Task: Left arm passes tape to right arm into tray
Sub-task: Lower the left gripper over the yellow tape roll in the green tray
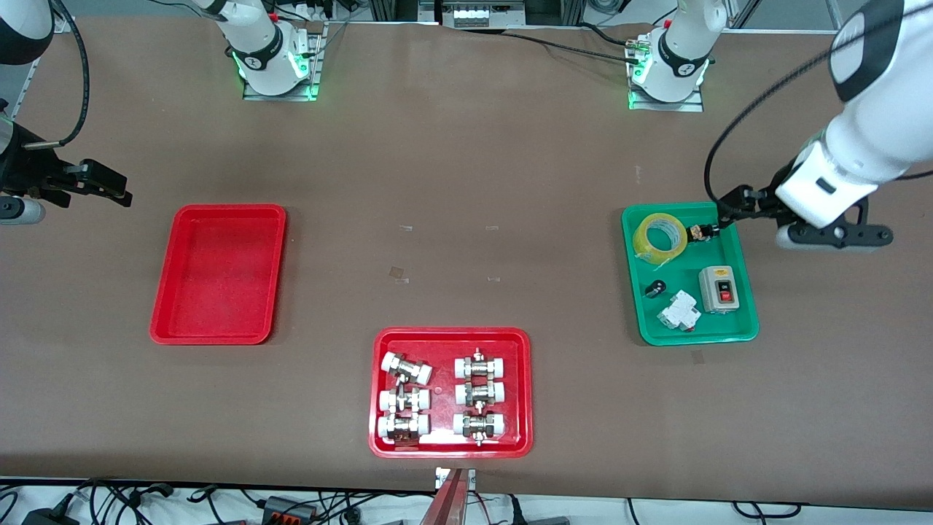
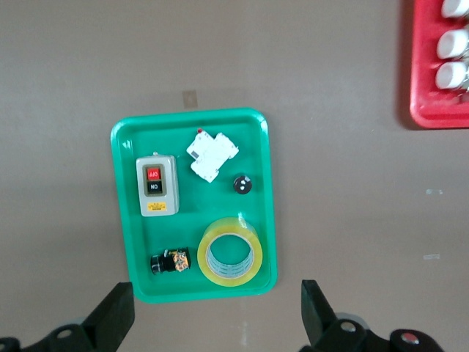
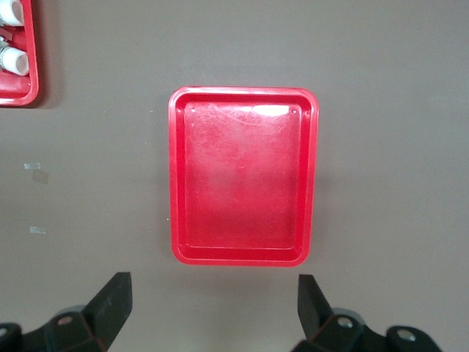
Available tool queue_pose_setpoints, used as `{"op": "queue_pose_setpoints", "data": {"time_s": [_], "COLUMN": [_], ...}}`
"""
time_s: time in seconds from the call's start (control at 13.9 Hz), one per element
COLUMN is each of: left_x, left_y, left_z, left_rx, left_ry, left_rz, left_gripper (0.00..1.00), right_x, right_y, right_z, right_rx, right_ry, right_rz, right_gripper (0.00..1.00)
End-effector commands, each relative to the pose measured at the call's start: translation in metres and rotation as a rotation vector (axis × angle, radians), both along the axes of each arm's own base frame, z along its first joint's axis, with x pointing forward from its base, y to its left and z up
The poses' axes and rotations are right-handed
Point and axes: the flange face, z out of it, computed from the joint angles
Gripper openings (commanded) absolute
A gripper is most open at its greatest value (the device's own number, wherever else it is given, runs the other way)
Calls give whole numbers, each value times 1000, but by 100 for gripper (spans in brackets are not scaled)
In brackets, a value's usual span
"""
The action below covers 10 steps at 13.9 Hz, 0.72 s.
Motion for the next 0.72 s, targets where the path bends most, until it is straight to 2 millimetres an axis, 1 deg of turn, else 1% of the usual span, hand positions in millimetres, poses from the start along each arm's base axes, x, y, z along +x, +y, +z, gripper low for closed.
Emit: {"op": "queue_pose_setpoints", "data": {"time_s": [0.0,0.07,0.14,0.22,0.29,0.36,0.43,0.65], "left_x": [33,38,39,30,27,16,8,-19], "left_y": [15,20,21,21,23,23,17,22], "left_z": [-62,-83,-108,-133,-147,-174,-191,-242], "left_rx": [4,0,6,12,12,13,15,15], "left_ry": [70,88,133,171,170,188,184,196], "left_rz": [4,3,-4,-3,0,5,14,27], "left_gripper": [100,100,100,100,100,100,100,100], "right_x": [-3,-2,-1,-1,0,0,0,0], "right_y": [2,3,4,4,4,3,3,3], "right_z": [5,4,4,2,2,1,1,1], "right_rx": [-7,-6,-3,-3,-3,-4,-4,-6], "right_ry": [-2,-6,-9,-4,-3,-3,-4,-1], "right_rz": [15,18,18,18,18,18,18,18], "right_gripper": [100,100,100,100,100,100,100,100]}}
